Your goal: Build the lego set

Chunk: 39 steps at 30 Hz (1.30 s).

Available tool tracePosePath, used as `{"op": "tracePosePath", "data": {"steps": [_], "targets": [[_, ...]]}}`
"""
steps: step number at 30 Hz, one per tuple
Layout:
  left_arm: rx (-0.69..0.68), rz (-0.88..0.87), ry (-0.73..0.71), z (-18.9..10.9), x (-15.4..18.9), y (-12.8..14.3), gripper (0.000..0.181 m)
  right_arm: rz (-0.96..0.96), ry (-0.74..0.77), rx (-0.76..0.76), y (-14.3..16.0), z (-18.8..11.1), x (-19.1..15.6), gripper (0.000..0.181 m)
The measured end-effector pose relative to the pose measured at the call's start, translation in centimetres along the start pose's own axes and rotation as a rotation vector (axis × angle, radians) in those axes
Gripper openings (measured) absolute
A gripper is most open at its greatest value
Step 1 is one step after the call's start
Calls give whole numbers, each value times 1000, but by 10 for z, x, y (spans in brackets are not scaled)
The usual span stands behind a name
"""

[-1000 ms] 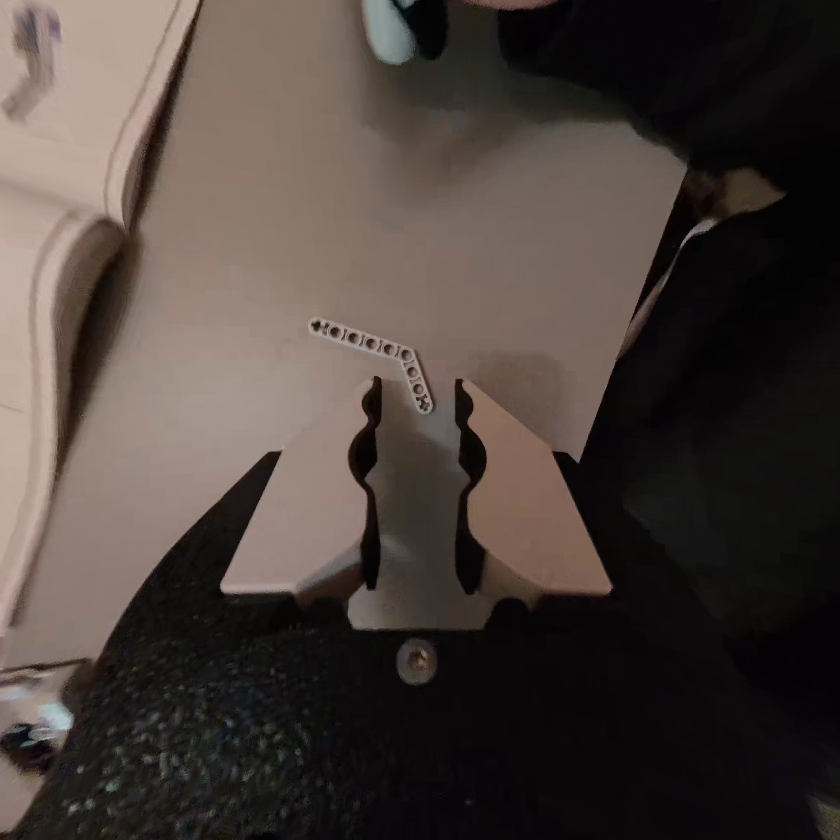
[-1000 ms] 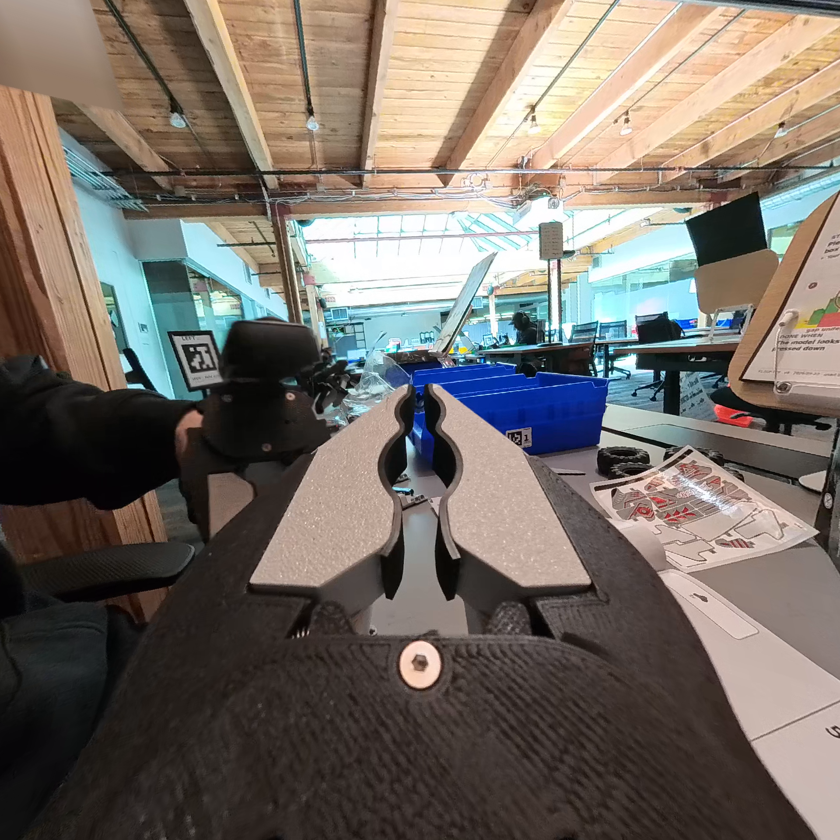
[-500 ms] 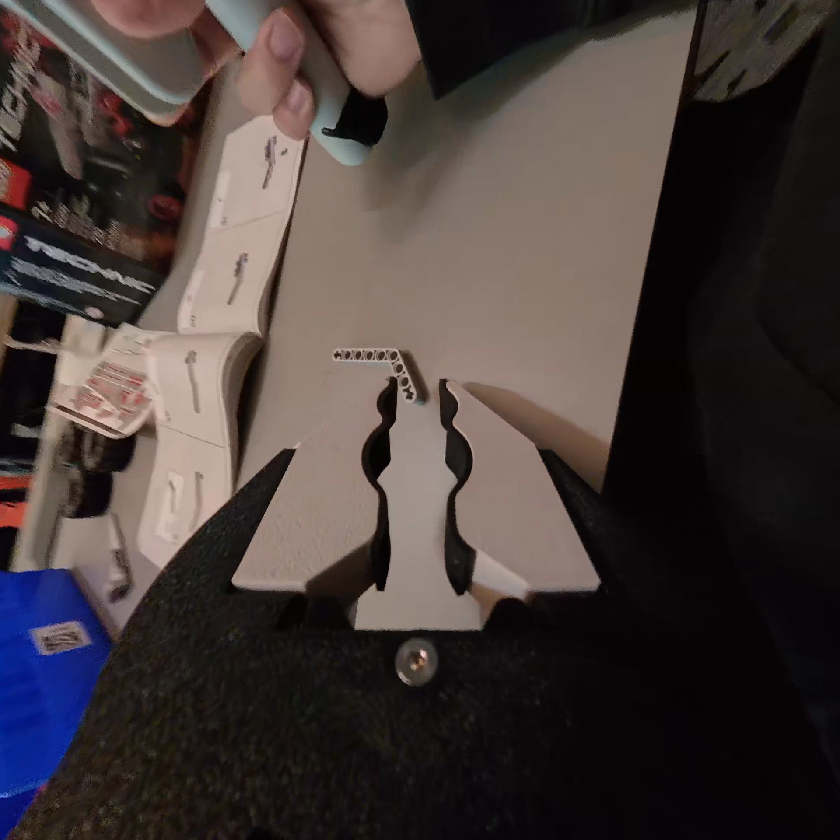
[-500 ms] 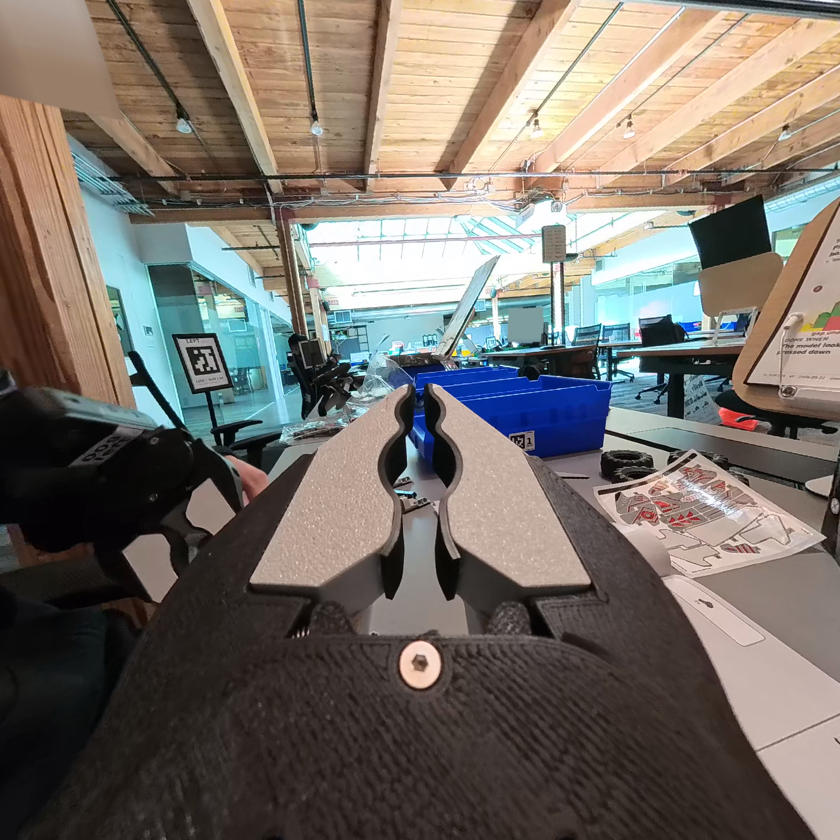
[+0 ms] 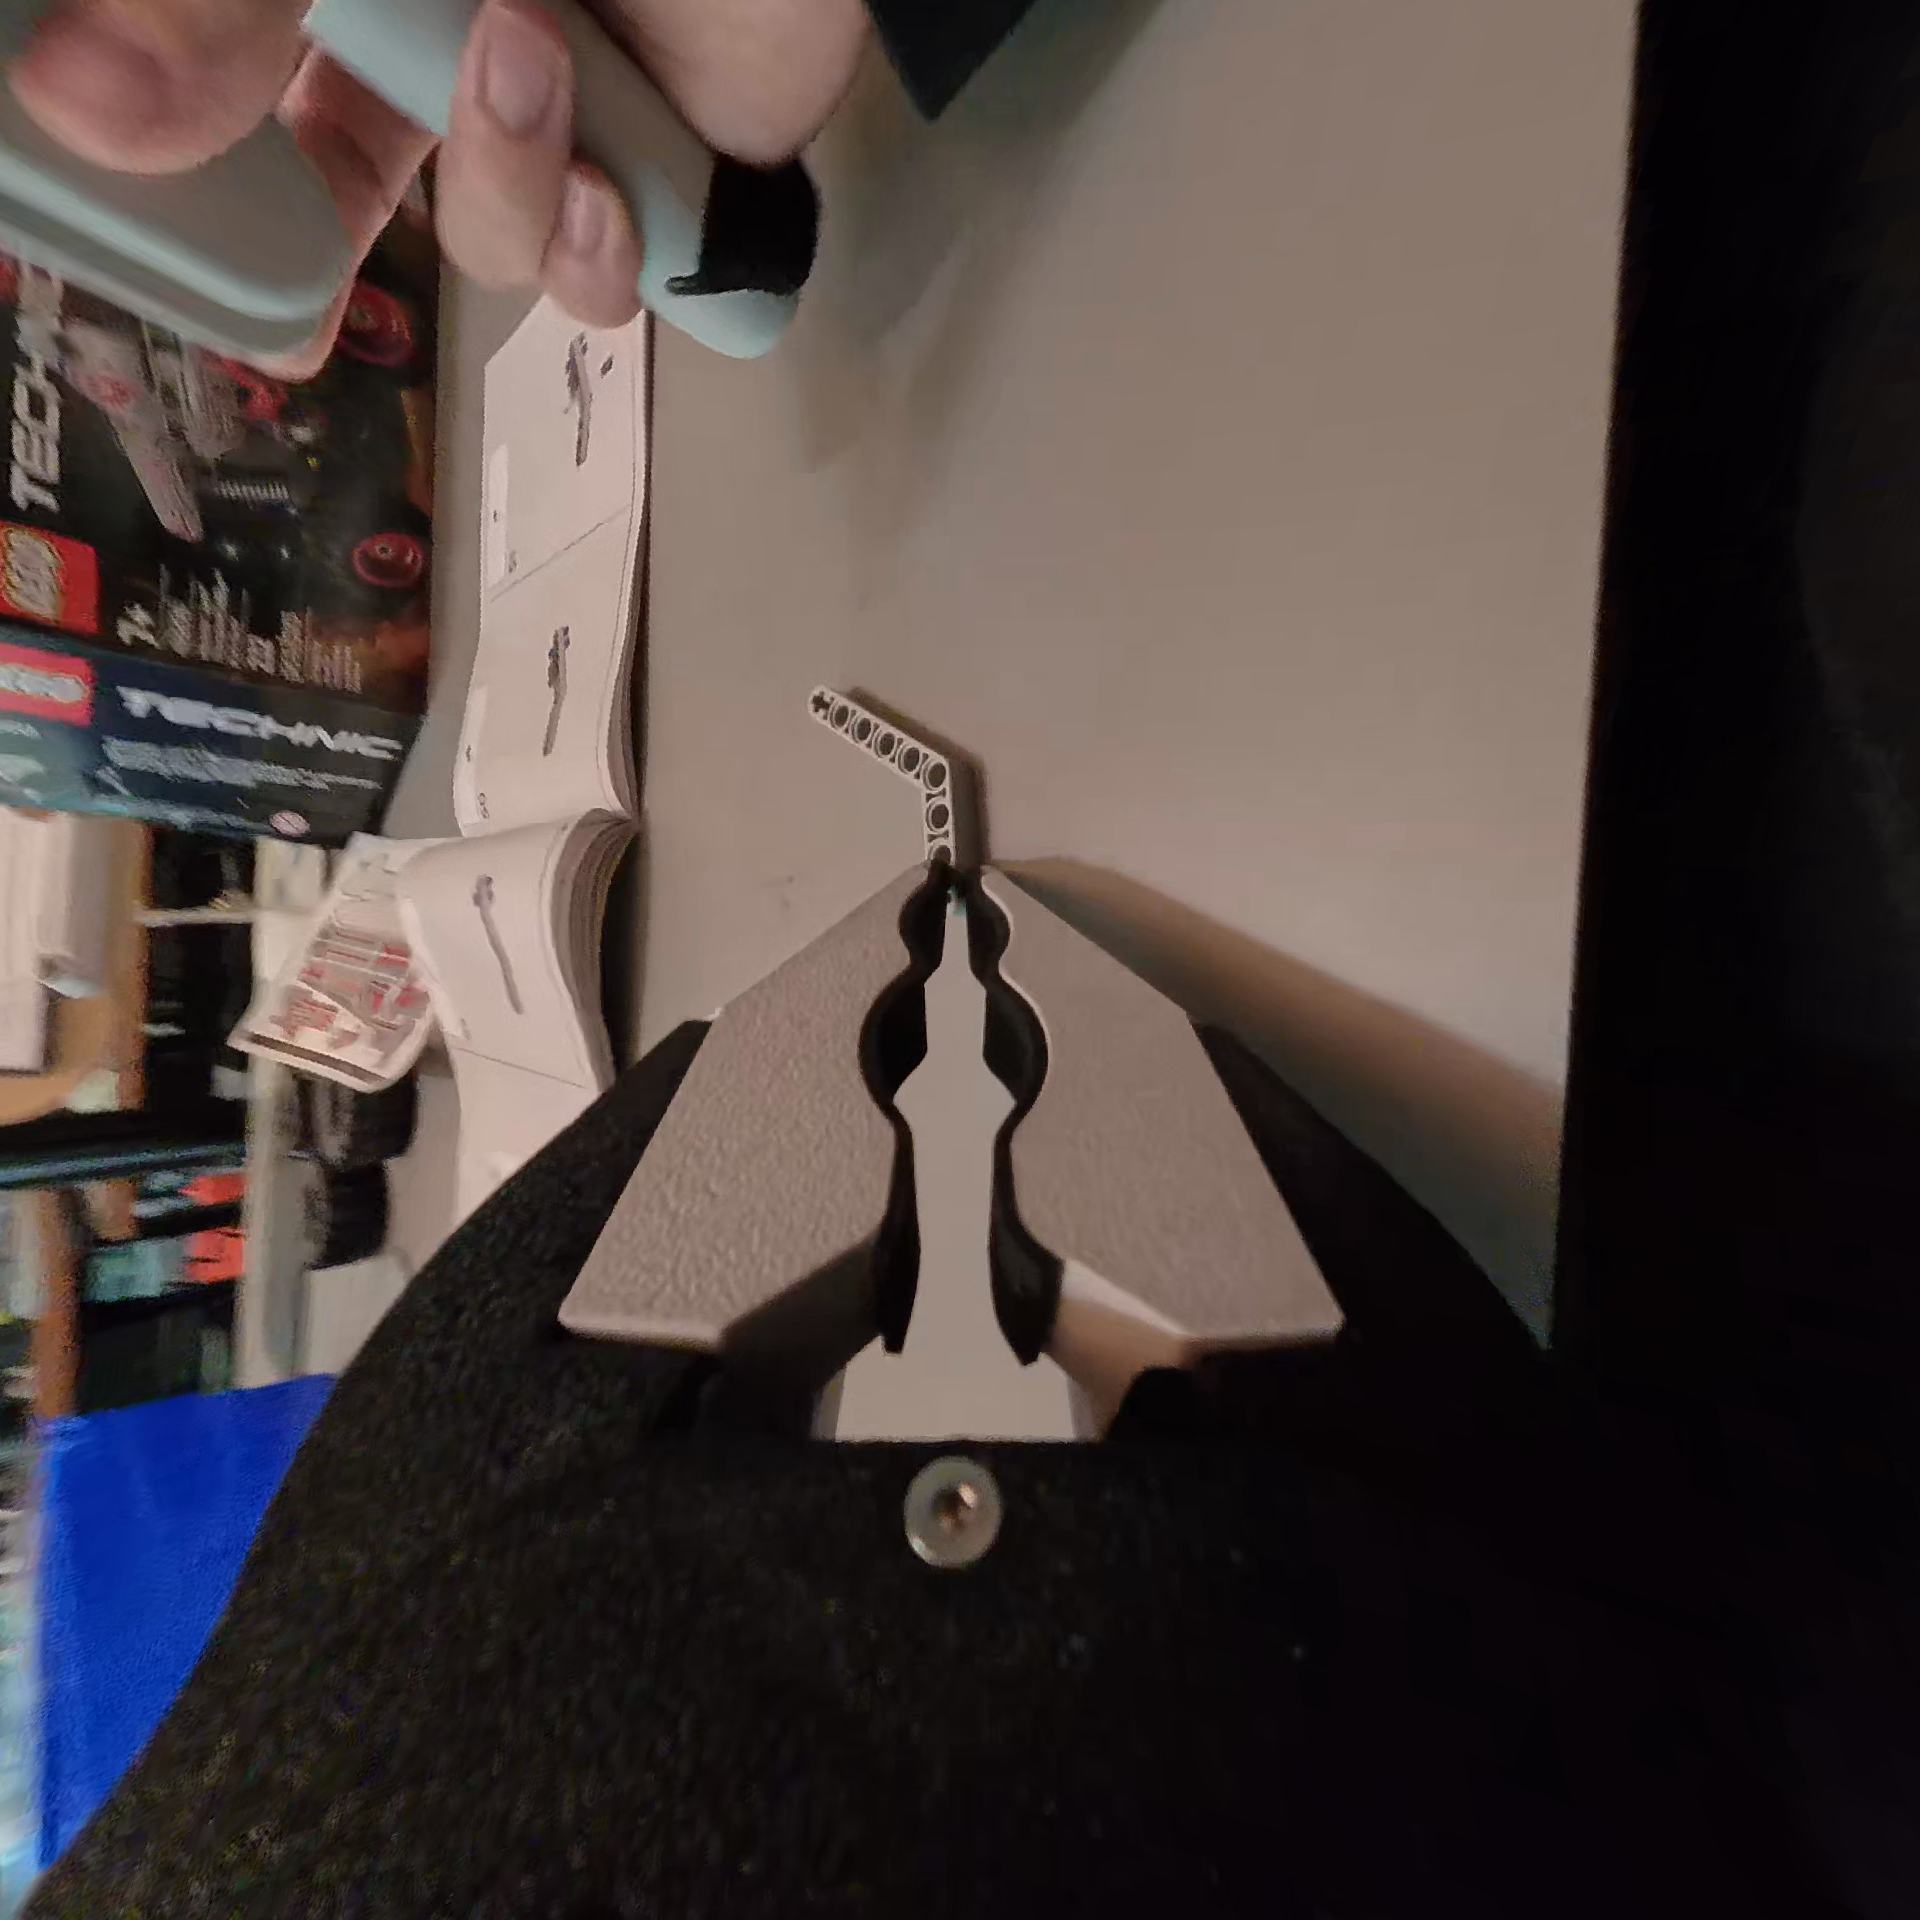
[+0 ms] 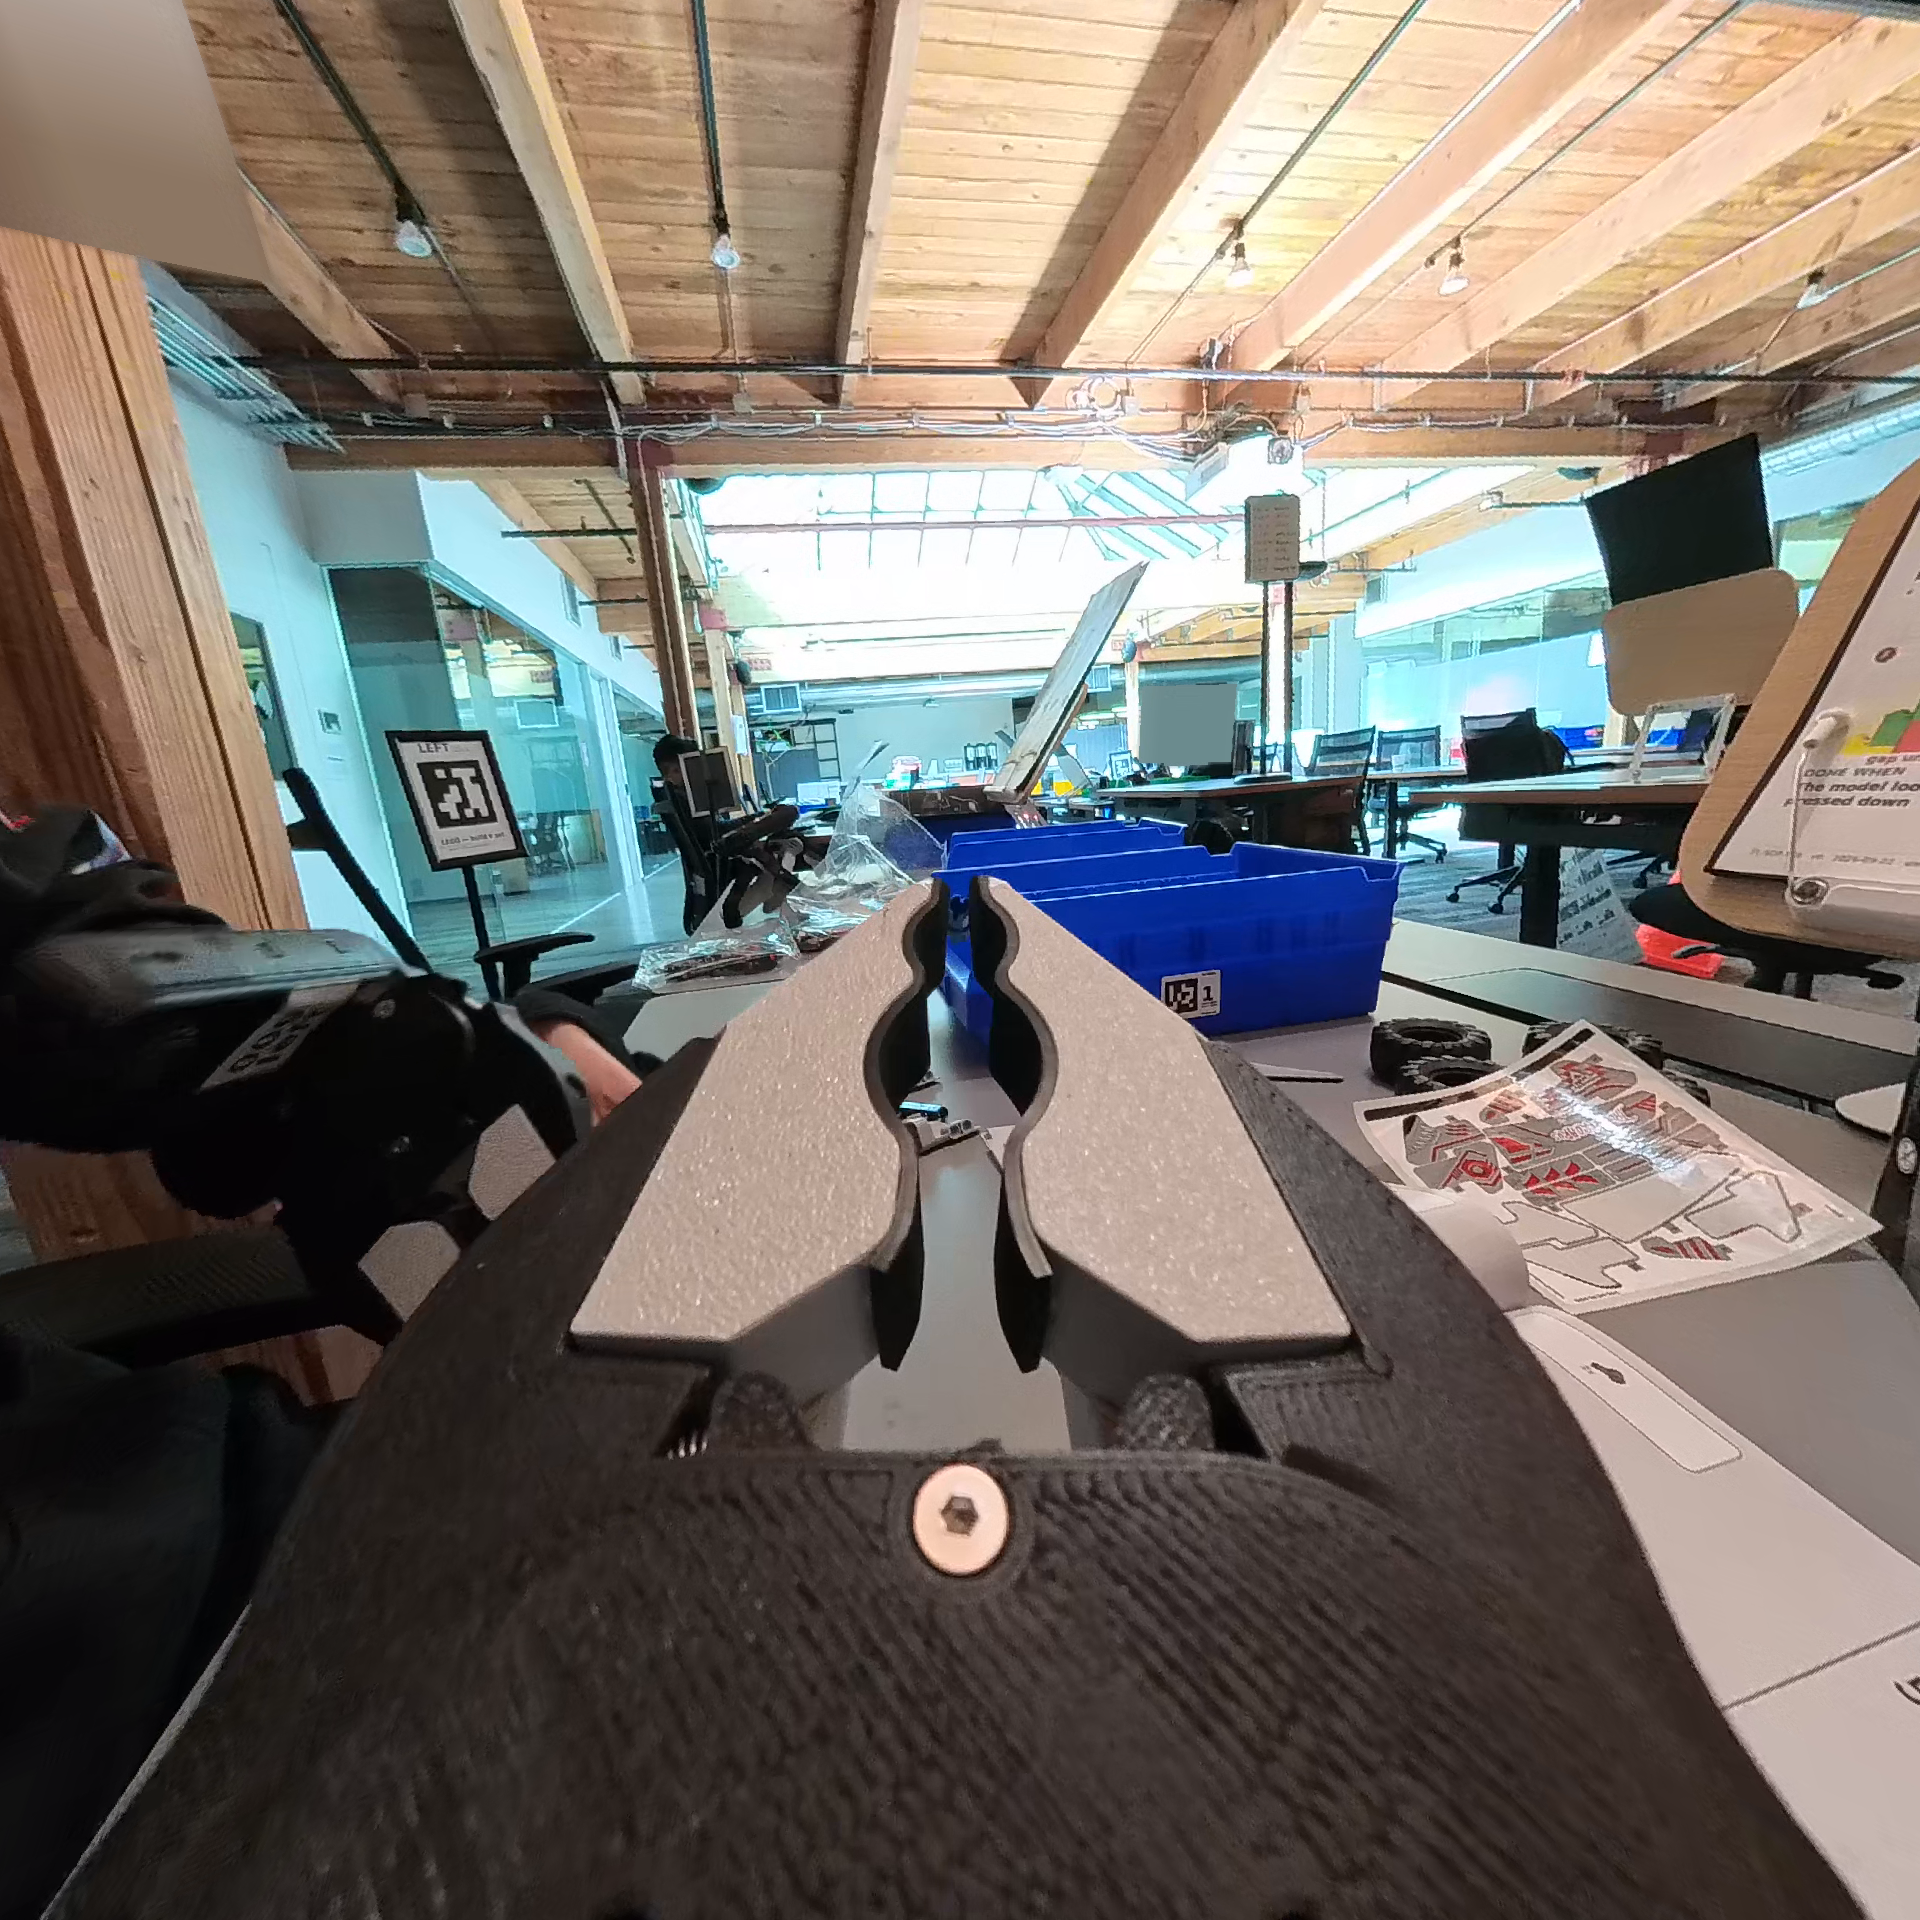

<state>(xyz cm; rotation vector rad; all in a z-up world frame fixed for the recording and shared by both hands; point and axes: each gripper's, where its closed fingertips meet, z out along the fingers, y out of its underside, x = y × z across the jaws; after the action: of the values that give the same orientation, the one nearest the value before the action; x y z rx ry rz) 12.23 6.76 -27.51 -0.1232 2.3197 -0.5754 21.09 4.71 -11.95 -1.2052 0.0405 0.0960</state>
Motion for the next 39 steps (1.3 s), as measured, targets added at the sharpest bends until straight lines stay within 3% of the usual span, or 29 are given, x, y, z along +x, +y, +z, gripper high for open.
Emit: {"op": "tracePosePath", "data": {"steps": [1, 6, 9, 11, 12, 14, 16, 19, 21, 24, 26, 29, 32, 35, 39], "targets": [[17, -75, 15, 0, -1, 0, 0, 1, 0, 1, 0, 0, 0, 2], [208, -687, 191, -8, -16, -9, 0, 5, 5, 6, -1, -1, 2, 3], [348, -1365, 614, -23, -24, -32, 0, 5, 4, 4, -1, -1, 2, 2], [337, -1782, 918, -28, -25, -33, 1, 7, 3, 4, -1, -1, 1, 2], [318, -1914, 972, -24, -24, -27, 0, 6, 3, 3, -1, -1, 1, 2], [231, -2030, 944, -11, -13, -8, 1, 4, 5, 0, 0, -1, 2, 2], [246, -2090, 957, -11, -16, -6, 1, 2, 7, -2, 0, -1, 2, 2], [152, -2105, 838, -4, -16, 9, 3, 2, 5, -2, 0, -1, 2, 2], [139, -2137, 820, -5, -19, 13, 15, 4, 2, -1, 0, -1, 1, 2], [180, -2107, 730, -7, -30, 20, 29, 2, 0, -1, 0, -1, 1, 2], [254, -1993, 669, -9, -39, 15, 37, 1, -1, 2, -1, -1, 0, 2], [284, -1582, 508, -9, -44, 3, 30, -5, -2, -3, -1, -1, 0, 2], [265, -1117, 174, -9, -69, 1, 26, -40, -3, -56, 5, 1, -1, 2], [326, -787, -2, -19, -92, -28, 14, -152, 21, -258, 24, 0, 3, 3], [208, -362, -261, -23, -109, -39, 23, -216, 19, -551, 41, -16, 6, 2]]}}
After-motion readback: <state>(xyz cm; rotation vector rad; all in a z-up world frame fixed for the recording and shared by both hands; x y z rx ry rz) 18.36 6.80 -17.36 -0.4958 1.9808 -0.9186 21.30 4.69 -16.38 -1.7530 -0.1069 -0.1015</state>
